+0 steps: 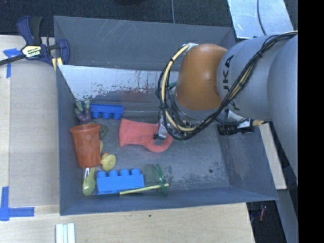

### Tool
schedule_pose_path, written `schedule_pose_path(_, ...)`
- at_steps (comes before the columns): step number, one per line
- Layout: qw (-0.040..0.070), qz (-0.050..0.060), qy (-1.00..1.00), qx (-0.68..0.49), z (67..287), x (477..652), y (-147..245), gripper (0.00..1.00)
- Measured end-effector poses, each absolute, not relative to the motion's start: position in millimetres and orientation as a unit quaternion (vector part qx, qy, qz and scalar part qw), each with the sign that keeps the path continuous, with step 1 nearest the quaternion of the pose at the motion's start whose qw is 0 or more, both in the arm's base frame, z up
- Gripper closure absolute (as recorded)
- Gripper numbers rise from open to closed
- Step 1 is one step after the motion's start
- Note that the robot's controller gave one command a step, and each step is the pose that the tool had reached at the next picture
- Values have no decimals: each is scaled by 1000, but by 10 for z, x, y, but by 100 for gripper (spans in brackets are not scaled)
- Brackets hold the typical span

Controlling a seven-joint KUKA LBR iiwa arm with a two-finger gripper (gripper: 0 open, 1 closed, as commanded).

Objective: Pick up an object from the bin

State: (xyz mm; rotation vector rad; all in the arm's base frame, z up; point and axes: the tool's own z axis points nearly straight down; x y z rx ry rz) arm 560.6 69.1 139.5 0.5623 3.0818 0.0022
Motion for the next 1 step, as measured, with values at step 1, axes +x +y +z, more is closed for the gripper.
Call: schedule_pose_path(1, 5, 1, 979, 204, 2164, 5711, 682, 100)
